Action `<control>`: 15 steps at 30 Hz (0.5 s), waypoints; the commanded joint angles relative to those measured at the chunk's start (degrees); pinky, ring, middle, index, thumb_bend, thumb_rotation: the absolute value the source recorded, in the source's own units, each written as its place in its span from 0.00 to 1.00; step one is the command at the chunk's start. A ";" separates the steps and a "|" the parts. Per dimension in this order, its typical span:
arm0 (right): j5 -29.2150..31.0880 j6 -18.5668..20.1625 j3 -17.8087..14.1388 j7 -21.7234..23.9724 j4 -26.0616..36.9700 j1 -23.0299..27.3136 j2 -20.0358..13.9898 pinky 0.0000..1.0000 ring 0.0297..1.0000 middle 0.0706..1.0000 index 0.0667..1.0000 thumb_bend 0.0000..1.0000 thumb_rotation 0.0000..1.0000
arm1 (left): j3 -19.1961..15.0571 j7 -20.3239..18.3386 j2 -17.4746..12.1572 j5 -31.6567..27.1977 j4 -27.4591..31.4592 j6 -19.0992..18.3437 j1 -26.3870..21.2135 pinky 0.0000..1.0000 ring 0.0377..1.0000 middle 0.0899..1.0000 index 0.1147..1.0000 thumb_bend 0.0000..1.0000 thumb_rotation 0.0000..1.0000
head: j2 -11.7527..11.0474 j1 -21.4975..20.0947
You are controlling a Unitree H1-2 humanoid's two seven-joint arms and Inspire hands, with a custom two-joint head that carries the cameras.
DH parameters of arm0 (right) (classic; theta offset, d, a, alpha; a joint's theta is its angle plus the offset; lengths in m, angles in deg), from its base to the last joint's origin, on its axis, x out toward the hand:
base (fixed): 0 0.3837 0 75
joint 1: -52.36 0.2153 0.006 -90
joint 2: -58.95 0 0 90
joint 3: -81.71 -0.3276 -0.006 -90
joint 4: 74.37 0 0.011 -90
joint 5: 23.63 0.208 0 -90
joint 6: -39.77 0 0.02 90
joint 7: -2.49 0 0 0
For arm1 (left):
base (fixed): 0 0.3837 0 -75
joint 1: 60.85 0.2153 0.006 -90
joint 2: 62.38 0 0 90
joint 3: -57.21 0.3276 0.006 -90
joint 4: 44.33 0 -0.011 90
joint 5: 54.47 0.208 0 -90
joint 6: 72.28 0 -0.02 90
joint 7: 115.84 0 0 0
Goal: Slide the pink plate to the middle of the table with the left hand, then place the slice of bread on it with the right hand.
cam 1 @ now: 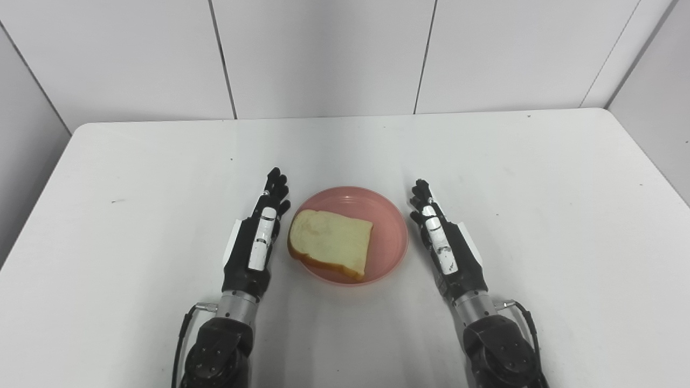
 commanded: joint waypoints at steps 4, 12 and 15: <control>-0.55 -1.54 -0.32 -0.01 -3.90 -1.18 -1.03 1.00 1.00 1.00 1.00 0.26 1.00 | 0.18 0.52 -0.19 0.33 -2.91 -0.53 3.94 1.00 1.00 1.00 1.00 0.51 1.00 | -0.24 -0.21; -0.54 -1.52 -0.59 -0.33 -4.17 -0.74 -0.84 1.00 1.00 1.00 1.00 0.26 1.00 | 0.54 -0.04 -1.36 1.31 -3.14 -0.50 3.37 0.99 1.00 1.00 1.00 0.52 1.00 | -0.43 -0.16; -1.84 -0.80 -0.65 -1.27 -3.19 -0.83 -0.85 0.99 1.00 1.00 1.00 0.27 1.00 | 0.34 0.04 -1.17 0.73 -2.82 -0.73 3.59 0.99 1.00 1.00 1.00 0.53 1.00 | -0.23 -0.12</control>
